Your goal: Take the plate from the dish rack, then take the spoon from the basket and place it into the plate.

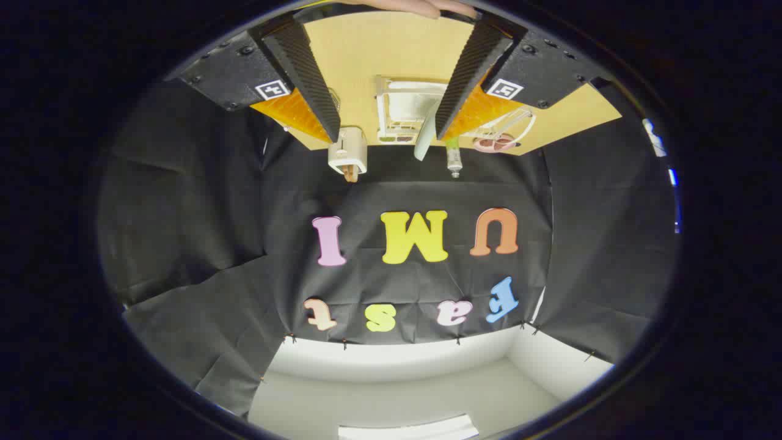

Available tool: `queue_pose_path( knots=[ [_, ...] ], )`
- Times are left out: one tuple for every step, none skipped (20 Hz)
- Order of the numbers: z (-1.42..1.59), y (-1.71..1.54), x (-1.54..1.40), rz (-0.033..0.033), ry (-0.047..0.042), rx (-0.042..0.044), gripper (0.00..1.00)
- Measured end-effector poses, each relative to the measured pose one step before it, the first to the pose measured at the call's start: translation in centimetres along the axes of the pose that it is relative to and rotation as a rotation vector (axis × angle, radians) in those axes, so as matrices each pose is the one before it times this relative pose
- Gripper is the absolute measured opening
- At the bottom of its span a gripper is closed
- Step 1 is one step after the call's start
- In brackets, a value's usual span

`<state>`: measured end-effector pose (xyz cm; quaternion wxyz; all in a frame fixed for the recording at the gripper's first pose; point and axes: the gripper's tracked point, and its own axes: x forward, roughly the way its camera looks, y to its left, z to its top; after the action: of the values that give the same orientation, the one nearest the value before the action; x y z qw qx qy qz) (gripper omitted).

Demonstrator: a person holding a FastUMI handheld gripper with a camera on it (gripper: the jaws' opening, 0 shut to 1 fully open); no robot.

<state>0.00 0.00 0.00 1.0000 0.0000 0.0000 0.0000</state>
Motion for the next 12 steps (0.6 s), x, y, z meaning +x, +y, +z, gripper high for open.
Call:
queue_pose_path(
  knots=[
    [0.024, 0.014, -0.088, 0.00016, -0.00154, -0.00442, 1.0],
    [-0.067, -0.078, 0.028, -0.00148, -0.00112, -0.00183, 1.0],
    [0.034, 0.025, -0.081, 0.00103, -0.00035, -0.00131, 1.0],
    [-0.034, 0.046, 0.0, 0.00005, 0.00023, 0.00121, 1.0],
    [-0.026, -0.118, -0.004, -0.0012, 0.00162, 0.00191, 1.0],
    [-0.142, -0.051, 0.005, 0.00024, 0.00292, 0.001, 1.0],
    [-0.112, -0.032, -0.041, 0.0007, 0.00331, -0.00069, 1.0],
    [-0.045, -0.052, 0.007, 0.00013, 0.00419, 0.00072, 1.0],
    [-0.094, -0.007, 0.063, 0.00077, 0.00358, -0.00004, 1.0],
    [-0.069, -0.006, 0.093, 0.00071, 0.0028, 0.00061, 1.0],
    [0.058, -0.037, 0.07, -0.00048, 0.00151, 0.00001, 1.0],
    [0.02, -0.081, 0.074, -0.00023, 0.00011, -0.00045, 1.0]
  ],
)
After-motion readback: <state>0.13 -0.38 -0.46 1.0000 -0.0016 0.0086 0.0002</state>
